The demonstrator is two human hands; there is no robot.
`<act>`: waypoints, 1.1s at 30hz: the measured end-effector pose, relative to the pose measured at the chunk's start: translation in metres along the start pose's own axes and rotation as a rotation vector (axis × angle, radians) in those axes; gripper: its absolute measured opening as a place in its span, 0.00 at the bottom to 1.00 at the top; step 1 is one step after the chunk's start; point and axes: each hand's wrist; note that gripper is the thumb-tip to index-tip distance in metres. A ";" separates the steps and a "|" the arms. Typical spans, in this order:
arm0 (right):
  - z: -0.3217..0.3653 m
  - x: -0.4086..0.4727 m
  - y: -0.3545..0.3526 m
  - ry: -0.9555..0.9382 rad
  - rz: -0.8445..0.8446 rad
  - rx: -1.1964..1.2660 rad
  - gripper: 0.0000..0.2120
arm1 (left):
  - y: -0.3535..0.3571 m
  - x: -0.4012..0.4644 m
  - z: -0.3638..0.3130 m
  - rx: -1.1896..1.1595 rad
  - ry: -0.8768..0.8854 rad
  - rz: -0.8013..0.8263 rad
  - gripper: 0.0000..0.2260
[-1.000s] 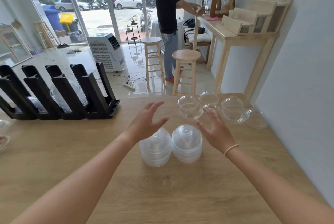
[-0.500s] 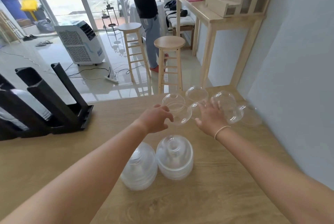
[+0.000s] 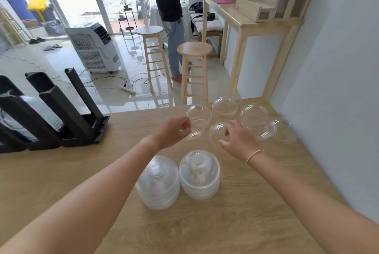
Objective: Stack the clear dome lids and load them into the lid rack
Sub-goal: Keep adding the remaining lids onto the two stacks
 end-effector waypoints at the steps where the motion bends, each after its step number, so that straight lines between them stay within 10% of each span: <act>1: 0.003 -0.004 -0.006 -0.006 -0.030 0.073 0.12 | -0.006 -0.005 -0.001 -0.034 -0.031 -0.046 0.01; 13: 0.081 -0.069 -0.046 -0.246 0.028 0.308 0.13 | -0.078 -0.077 0.006 -0.754 -0.398 -0.405 0.08; 33: 0.083 -0.104 0.000 -0.229 0.055 0.163 0.20 | -0.029 -0.146 0.017 -0.783 -0.894 -0.115 0.05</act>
Point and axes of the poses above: each hand's wrist, its own x-axis towards the middle knuckle, its own y-axis out of the palm, z = x × y, and after that the axes turned 7 degrees about x, right-handed
